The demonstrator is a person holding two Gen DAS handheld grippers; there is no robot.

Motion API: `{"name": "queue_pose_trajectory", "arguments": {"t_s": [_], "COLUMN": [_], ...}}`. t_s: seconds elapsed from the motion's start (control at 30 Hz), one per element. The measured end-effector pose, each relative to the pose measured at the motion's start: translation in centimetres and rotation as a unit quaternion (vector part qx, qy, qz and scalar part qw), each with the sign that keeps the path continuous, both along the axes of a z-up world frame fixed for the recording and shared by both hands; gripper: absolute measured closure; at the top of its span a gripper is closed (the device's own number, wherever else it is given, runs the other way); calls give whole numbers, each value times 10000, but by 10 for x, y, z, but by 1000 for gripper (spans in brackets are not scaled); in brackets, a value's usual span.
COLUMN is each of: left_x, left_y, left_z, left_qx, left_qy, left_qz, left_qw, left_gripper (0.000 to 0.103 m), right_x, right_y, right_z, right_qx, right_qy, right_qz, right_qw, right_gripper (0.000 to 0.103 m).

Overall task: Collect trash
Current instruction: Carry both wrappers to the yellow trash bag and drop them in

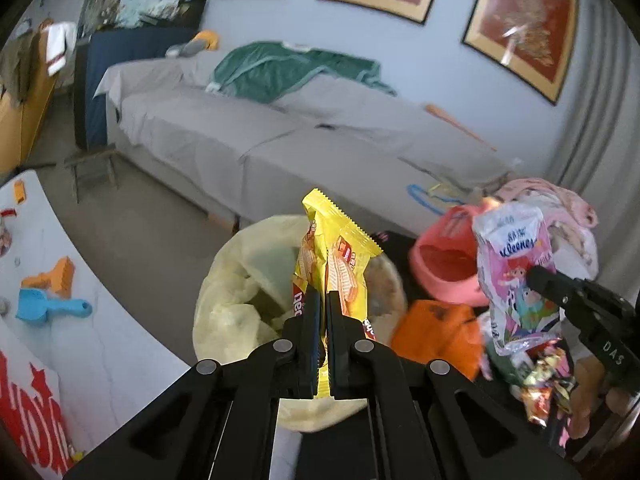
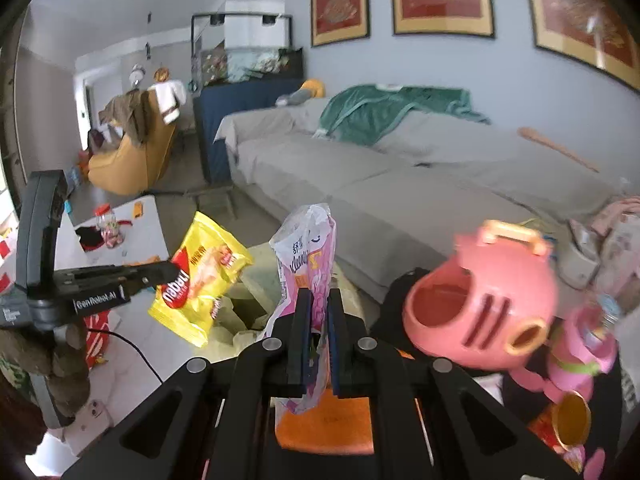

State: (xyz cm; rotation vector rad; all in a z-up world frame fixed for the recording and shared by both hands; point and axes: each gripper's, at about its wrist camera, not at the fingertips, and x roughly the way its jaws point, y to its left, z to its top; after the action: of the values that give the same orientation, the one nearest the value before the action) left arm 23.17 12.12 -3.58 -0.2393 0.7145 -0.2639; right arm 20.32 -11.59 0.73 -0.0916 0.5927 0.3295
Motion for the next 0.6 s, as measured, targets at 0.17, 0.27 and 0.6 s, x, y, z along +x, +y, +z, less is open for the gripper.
{"name": "queue_pose_trajectory", "arguments": {"t_s": [0.17, 0.27, 0.6], "left_x": [37, 52, 77], "left_y": [-4, -8, 23], "left_z": [-36, -54, -70], "left_qx": [92, 118, -636], "left_qy": [438, 633, 637], "left_qz": [-41, -103, -56], "left_qw": [9990, 9979, 9959], "left_gripper": [100, 100, 68], "right_x": [57, 80, 134], "right_y": [16, 24, 70], "right_z": [-27, -38, -78], "right_qx": [-146, -217, -643], "right_qy": [491, 690, 1347], "right_qz": [215, 285, 627], "right_qw": [9985, 9970, 9868], "right_gripper": [96, 96, 96]}}
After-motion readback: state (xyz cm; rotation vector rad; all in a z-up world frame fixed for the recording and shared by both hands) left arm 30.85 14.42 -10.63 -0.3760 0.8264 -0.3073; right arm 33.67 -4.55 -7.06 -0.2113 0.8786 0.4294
